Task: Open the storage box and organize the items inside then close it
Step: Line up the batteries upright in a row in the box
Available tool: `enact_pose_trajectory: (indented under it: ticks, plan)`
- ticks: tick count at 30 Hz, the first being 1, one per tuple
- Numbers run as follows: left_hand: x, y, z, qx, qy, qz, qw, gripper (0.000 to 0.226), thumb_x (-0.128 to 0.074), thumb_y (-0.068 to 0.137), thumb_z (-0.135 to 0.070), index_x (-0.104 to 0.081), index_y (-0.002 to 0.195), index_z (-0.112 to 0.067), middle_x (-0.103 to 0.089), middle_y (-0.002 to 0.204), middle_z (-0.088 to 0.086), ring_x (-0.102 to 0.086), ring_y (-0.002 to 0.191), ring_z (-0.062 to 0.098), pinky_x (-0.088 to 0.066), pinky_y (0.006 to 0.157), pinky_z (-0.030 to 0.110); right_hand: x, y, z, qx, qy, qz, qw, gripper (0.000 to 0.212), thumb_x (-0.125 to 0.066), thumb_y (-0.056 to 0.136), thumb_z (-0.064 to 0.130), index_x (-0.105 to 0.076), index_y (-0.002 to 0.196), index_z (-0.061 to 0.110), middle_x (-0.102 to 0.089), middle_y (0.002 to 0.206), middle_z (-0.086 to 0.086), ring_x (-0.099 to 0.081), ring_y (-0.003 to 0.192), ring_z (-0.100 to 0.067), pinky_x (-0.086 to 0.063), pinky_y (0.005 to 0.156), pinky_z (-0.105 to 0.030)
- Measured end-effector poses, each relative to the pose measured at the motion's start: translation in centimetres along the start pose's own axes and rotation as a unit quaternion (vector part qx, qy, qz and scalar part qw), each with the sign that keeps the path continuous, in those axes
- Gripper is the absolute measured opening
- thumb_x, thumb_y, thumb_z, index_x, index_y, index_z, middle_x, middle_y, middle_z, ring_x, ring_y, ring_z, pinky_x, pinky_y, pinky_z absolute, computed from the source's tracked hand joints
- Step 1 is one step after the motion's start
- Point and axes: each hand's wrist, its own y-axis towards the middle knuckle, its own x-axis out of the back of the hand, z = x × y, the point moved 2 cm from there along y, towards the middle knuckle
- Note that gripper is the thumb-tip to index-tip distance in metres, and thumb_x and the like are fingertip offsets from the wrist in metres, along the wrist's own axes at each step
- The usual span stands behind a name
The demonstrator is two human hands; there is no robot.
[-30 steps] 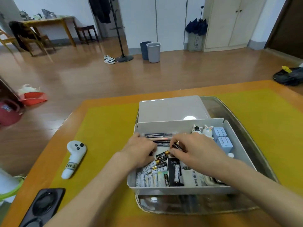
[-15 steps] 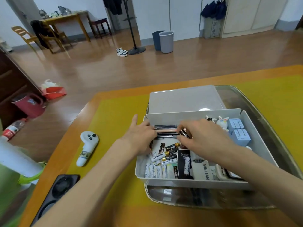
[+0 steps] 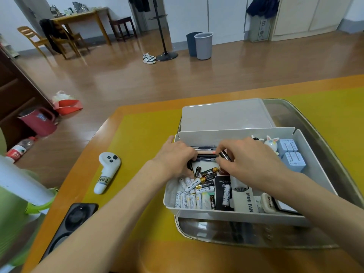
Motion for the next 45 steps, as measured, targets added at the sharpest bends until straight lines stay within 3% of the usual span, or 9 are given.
enact_pose_trajectory:
  ticks: [6, 9, 12, 16, 22, 27, 32, 40, 45]
  plan:
    - [1.1, -1.2, -0.5, -0.010, -0.081, -0.053, 0.995, 0.019, -0.065, 0.088, -0.052, -0.064, 0.090, -0.033, -0.061, 0.094, -0.011, -0.057, 0.104, 0.017, -0.034, 0.098, 0.042, 0.1, 0.2, 0.0, 0.008, 0.012, 0.006, 1.000, 0.019, -0.058, 0.093, 0.049, -0.065, 0.106, 0.038, -0.057, 0.066, 0.012, -0.056, 0.070, -0.011, -0.041, 0.057, -0.030]
    - [1.3, -2.4, -1.4, -0.017, -0.082, -0.045, 0.995, 0.030, -0.059, 0.087, -0.061, -0.061, 0.075, -0.032, -0.060, 0.081, -0.013, -0.057, 0.092, 0.013, -0.030, 0.105, 0.050, 0.8, 1.5, 0.5, 0.015, 0.026, -0.011, 0.999, 0.015, -0.061, 0.090, 0.050, -0.064, 0.097, 0.037, -0.057, 0.061, 0.012, -0.054, 0.063, -0.005, -0.028, 0.050, -0.027]
    - [0.4, -3.2, -2.6, -0.036, -0.020, -0.011, 0.999, 0.031, -0.065, 0.084, -0.055, -0.062, 0.071, -0.028, -0.065, 0.079, -0.010, -0.058, 0.094, 0.015, -0.013, 0.115, 0.057, 0.8, 3.6, 1.2, 0.034, -0.014, -0.008, 0.999, 0.016, -0.060, 0.091, 0.049, -0.064, 0.102, 0.038, -0.063, 0.074, 0.013, -0.057, 0.072, -0.012, -0.031, 0.053, -0.029]
    - [0.3, -3.2, -2.7, -0.044, -0.018, 0.014, 0.999, 0.021, -0.068, 0.083, -0.043, -0.066, 0.076, -0.024, -0.069, 0.083, -0.004, -0.063, 0.093, 0.020, -0.014, 0.120, 0.049, -1.3, 6.0, 1.9, 0.046, -0.081, 0.053, 0.994, 0.021, -0.060, 0.091, 0.047, -0.066, 0.105, 0.032, -0.071, 0.094, 0.000, -0.064, 0.089, -0.028, -0.037, 0.061, -0.034]
    - [1.1, -2.2, 0.4, -0.007, -0.025, -0.086, 0.996, 0.018, -0.068, 0.083, -0.042, -0.065, 0.078, -0.025, -0.067, 0.086, -0.005, -0.058, 0.104, 0.019, -0.020, 0.119, 0.048, -4.3, 6.8, 1.8, 0.038, -0.114, 0.185, 0.975, 0.025, -0.068, 0.086, 0.046, -0.064, 0.101, 0.027, -0.067, 0.095, 0.001, -0.061, 0.088, -0.025, -0.041, 0.067, -0.034]
    - [0.4, -1.3, 0.2, -0.006, -0.014, -0.097, 0.995, 0.016, -0.068, 0.085, -0.042, -0.066, 0.080, -0.027, -0.068, 0.086, -0.003, -0.059, 0.103, 0.022, -0.028, 0.111, 0.045, -1.4, 2.6, 1.8, 0.134, -0.121, 0.078, 0.980, 0.017, -0.060, 0.090, 0.048, -0.064, 0.091, 0.031, -0.060, 0.086, 0.014, -0.054, 0.091, -0.013, -0.035, 0.058, -0.030]
    - [0.4, -0.4, 0.0, 0.005, -0.034, -0.085, 0.996, 0.017, -0.070, 0.087, -0.044, -0.067, 0.092, -0.029, -0.069, 0.096, -0.004, -0.059, 0.106, 0.020, -0.030, 0.108, 0.043, -2.1, -2.0, 3.3, 0.201, -0.112, 0.215, 0.949, 0.037, -0.052, 0.093, 0.060, -0.071, 0.105, 0.031, -0.060, 0.103, 0.011, -0.041, 0.097, -0.011, -0.040, 0.077, -0.034]
    - [0.3, -1.8, 0.2, 0.005, -0.065, -0.113, 0.991, 0.016, -0.062, 0.090, -0.044, -0.066, 0.100, -0.032, -0.065, 0.104, -0.006, -0.055, 0.110, 0.018, -0.033, 0.102, 0.042, -4.2, -1.3, 3.9, 0.186, -0.181, 0.215, 0.942, 0.054, -0.054, 0.091, 0.065, -0.059, 0.119, 0.018, -0.057, 0.117, -0.001, -0.042, 0.105, -0.019, -0.039, 0.077, -0.035]
    - [0.4, -2.5, 0.4, -0.012, -0.089, -0.131, 0.987, 0.018, -0.058, 0.094, -0.043, -0.067, 0.103, -0.030, -0.063, 0.102, -0.007, -0.056, 0.102, 0.017, -0.037, 0.076, 0.033, -3.7, -1.2, 4.0, 0.164, -0.132, 0.208, 0.955, 0.043, -0.062, 0.085, 0.062, -0.057, 0.106, 0.025, -0.050, 0.107, 0.006, -0.029, 0.094, -0.010, -0.036, 0.071, -0.031]
